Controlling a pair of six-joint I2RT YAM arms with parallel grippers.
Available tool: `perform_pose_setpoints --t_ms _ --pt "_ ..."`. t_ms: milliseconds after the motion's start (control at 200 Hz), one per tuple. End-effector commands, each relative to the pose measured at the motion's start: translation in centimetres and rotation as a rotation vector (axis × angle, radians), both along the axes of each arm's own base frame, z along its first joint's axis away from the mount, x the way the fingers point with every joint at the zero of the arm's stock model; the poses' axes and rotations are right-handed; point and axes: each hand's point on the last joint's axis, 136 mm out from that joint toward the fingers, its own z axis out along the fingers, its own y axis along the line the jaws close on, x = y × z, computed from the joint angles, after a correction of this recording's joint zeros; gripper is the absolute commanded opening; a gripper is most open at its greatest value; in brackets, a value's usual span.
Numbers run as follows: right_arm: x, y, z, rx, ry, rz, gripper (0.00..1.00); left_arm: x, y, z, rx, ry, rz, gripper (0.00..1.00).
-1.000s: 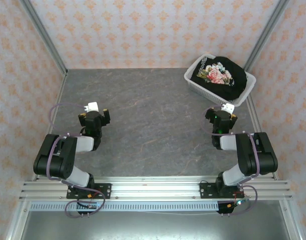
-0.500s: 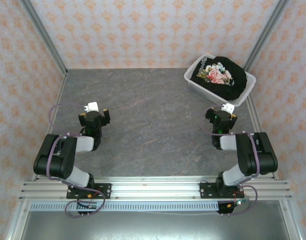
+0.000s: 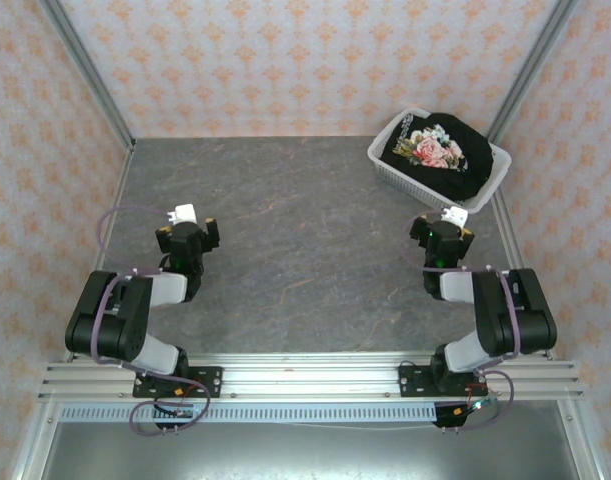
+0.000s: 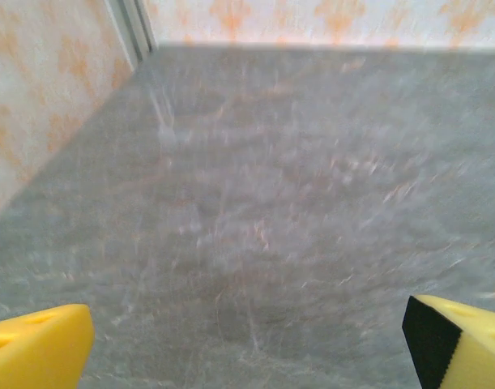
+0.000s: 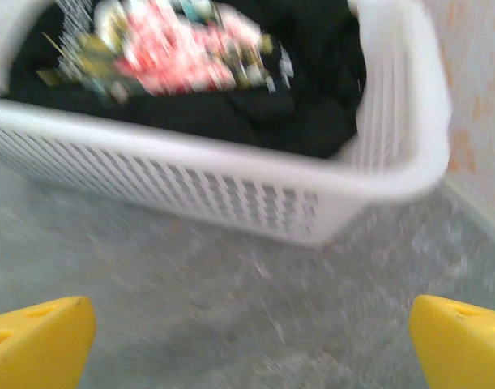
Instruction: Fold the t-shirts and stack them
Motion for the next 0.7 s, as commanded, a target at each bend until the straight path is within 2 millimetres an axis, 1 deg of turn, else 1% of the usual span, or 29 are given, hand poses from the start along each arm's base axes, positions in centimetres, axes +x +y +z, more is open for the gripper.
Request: perform_pose_setpoints --t_ms 0,5,30,35,40,60,65,70,90,125,130,145,160,165,170,185,210,245,290,315,325,365,420,480,570,600,620,635,696 --pt "-0.8 -0.8 11.5 0.077 -0.211 -0.104 0.99 -1.1 0.4 8.2 0.038 -0.189 0.066 1.0" --pt "-0.9 -0.9 11.5 0.084 -0.208 -0.114 0.99 -1.1 0.4 8.6 0.039 -0.197 0.066 1.0" --pt "-1.0 -1.3 13.6 0.13 -0.216 -0.157 0.99 -1.2 0.4 10.7 0.04 -0.233 0.078 1.0" --pt "-1.1 -1.4 13.4 0.141 -0.205 -0.166 0.99 -1.2 0.5 11.0 0.036 -0.238 0.083 1.0" --pt "-1.0 -1.5 13.9 0.153 -0.208 -0.173 0.99 -1.2 0.5 11.4 0.031 -0.243 0.09 1.0" --pt "-1.0 -1.4 14.8 0.194 -0.179 -0.182 0.99 -1.4 1.0 12.9 -0.004 -0.263 0.13 1.0" --pt "-0.9 -1.4 15.0 0.202 -0.168 -0.179 0.99 -1.4 1.2 13.2 -0.016 -0.266 0.146 1.0" --pt "-0.9 -1.4 15.2 0.21 -0.158 -0.178 0.99 -1.6 1.4 13.1 -0.026 -0.258 0.162 1.0" --pt "-0.9 -1.3 15.5 0.239 -0.103 -0.176 0.99 -1.8 2.1 14.5 -0.088 -0.259 0.233 1.0" --pt "-1.2 -1.6 15.9 0.297 -0.048 -0.234 0.99 -2.5 3.4 15.5 -0.179 -0.183 0.335 1.0" --pt "-1.2 -1.7 15.9 0.305 -0.047 -0.246 0.99 -2.4 3.5 16.0 -0.204 -0.193 0.343 1.0" --pt "-0.9 -2.0 16.1 0.323 -0.046 -0.265 0.99 -2.9 3.8 15.8 -0.232 -0.118 0.368 1.0" --pt "-0.6 -2.0 16.3 0.346 -0.042 -0.254 0.99 -3.5 4.0 16.3 -0.265 -0.071 0.395 1.0" --pt "-0.2 -1.9 16.1 0.355 -0.031 -0.245 0.99 -3.6 4.1 16.3 -0.278 -0.059 0.41 1.0" --pt "0.1 -1.8 16.0 0.364 -0.024 -0.236 0.99 -3.8 4.2 16.0 -0.285 -0.04 0.426 1.0" --pt "0.9 -1.6 15.7 0.398 -0.008 -0.208 0.99 -4.0 4.8 16.9 -0.306 -0.049 0.476 1.0" --pt "1.9 -1.5 15.6 0.451 0.011 -0.184 0.99 -3.4 5.1 16.9 -0.342 -0.02 0.501 1.0" --pt "2.8 -1.8 15.0 0.491 0.043 -0.2 1.0 -1.4 4.6 16.1 -0.436 0.039 0.438 1.0" --pt "4.1 -2.2 14.8 0.506 0.078 -0.234 0.99 0.8 3.0 15.3 -0.563 0.093 0.35 1.0" --pt "4.9 -2.2 14.5 0.506 0.108 -0.241 0.98 1.8 2.1 15.5 -0.591 0.1 0.315 1.0" --pt "5.1 -2.4 14.1 0.505 0.125 -0.248 0.97 2.1 1.8 15.6 -0.598 0.104 0.3 1.0" --pt "6.4 -2.6 14.0 0.494 0.162 -0.262 0.97 3.4 0.1 16.3 -0.629 0.11 0.222 1.0" --pt "8.1 -2.9 13.3 0.494 0.207 -0.261 0.97 4.8 -2.4 17.2 -0.659 0.123 0.118 0.98" --pt "10.1 -3.4 11.2 0.533 0.275 -0.27 0.97 5.5 -5.2 17.9 -0.669 0.155 0.029 0.96" --pt "13.0 -4.0 7.5 0.621 0.354 -0.271 0.98 6.2 -9.7 17.3 -0.683 0.246 -0.1 0.9" --pt "13.9 -4.2 5.7 0.644 0.393 -0.276 0.98 6.2 -11.1 17.1 -0.686 0.268 -0.137 0.89" --pt "14.4 -4.3 5.2 0.656 0.403 -0.281 0.98 6.1 -12.1 16.9 -0.688 0.28 -0.158 0.88" --pt "14.9 -4.3 4.2 0.662 0.421 -0.286 0.98 6.1 -12.7 16.8 -0.691 0.289 -0.172 0.88" --pt "16.3 -4.5 1.7 0.693 0.468 -0.299 0.97 5.7 -15.1 16.4 -0.691 0.312 -0.226 0.87"
